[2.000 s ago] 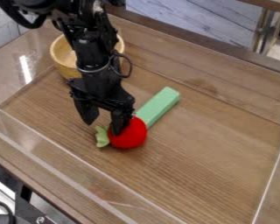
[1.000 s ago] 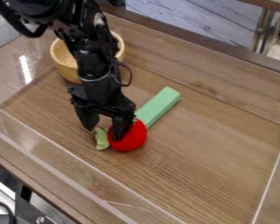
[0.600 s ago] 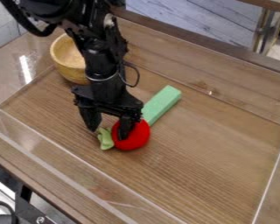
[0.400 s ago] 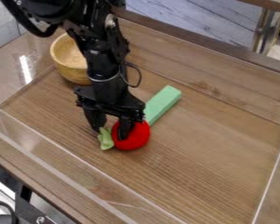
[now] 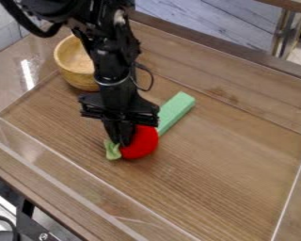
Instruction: Move the red fruit to the left
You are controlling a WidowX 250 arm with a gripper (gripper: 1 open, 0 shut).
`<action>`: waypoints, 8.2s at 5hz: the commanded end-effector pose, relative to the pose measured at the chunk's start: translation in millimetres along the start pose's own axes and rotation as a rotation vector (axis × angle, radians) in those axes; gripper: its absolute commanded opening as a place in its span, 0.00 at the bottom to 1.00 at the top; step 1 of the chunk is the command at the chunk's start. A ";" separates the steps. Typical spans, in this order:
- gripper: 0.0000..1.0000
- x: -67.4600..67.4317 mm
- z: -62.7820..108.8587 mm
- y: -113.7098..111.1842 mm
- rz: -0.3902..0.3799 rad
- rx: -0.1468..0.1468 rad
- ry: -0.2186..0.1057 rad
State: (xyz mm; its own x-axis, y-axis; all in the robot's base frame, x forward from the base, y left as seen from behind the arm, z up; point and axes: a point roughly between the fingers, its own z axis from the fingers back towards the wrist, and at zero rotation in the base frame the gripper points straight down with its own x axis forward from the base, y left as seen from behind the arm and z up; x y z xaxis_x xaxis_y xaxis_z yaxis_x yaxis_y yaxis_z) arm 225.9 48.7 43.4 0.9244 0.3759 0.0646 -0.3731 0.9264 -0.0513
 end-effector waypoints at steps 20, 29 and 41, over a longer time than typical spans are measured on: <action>0.00 31.6 72.7 8.7 0.024 -0.059 -0.053; 1.00 5.0 60.5 -149.5 -0.026 -0.046 -0.066; 1.00 42.4 40.6 -33.1 0.112 -0.054 -0.116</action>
State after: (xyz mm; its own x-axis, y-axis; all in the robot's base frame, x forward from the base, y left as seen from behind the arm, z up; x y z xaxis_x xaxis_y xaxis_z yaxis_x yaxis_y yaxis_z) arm 265.7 36.4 75.7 0.8596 0.4953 0.1251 -0.4856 0.8683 -0.1014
